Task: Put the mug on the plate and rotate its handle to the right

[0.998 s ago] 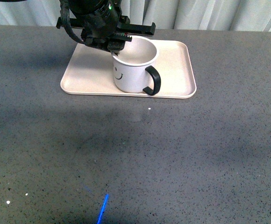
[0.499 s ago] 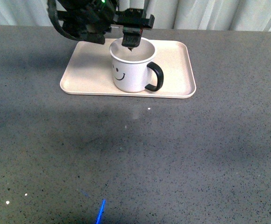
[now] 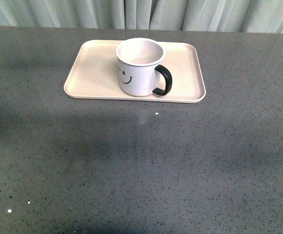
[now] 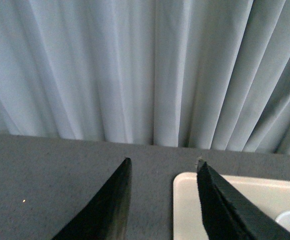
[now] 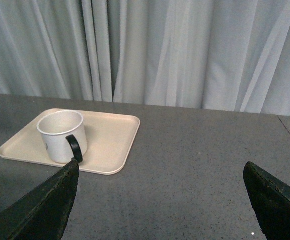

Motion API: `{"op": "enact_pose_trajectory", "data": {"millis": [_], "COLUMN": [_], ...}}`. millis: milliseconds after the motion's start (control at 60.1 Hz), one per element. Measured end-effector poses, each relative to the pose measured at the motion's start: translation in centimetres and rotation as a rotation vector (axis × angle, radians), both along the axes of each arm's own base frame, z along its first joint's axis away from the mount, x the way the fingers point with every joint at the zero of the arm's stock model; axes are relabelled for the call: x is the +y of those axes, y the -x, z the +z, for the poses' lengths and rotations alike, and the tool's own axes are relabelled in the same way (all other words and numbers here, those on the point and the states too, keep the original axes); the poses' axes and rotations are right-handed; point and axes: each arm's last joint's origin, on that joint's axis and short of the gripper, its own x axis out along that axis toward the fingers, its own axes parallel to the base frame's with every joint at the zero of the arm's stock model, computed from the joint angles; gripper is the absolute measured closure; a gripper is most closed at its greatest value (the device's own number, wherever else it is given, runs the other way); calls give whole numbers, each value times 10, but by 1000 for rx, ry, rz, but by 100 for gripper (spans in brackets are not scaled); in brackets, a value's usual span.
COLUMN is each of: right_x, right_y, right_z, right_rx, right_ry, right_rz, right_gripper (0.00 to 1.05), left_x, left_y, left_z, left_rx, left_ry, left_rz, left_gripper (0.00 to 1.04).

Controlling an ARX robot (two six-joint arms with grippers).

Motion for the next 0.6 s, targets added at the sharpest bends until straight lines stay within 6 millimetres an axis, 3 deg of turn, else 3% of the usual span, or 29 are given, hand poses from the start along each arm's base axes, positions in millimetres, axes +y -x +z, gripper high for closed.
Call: {"op": "enact_pose_trajectory", "data": {"millis": [100, 183, 333, 599], "right_x": [0, 0, 0, 0], "right_y": [0, 0, 0, 0], "right_z": [0, 0, 0, 0], "right_rx": [0, 0, 0, 0], "right_ry": [0, 0, 0, 0], "right_rz": [0, 0, 0, 0], "right_gripper": [9, 9, 9, 9], "left_x": [18, 26, 41, 52], "left_y": [29, 43, 72, 103], "left_z": [-10, -13, -19, -28], "left_rx": [14, 13, 10, 15], "left_ry": [-7, -6, -10, -10], "left_rz": [0, -5, 0, -4], "left_gripper": [91, 104, 103, 103]}}
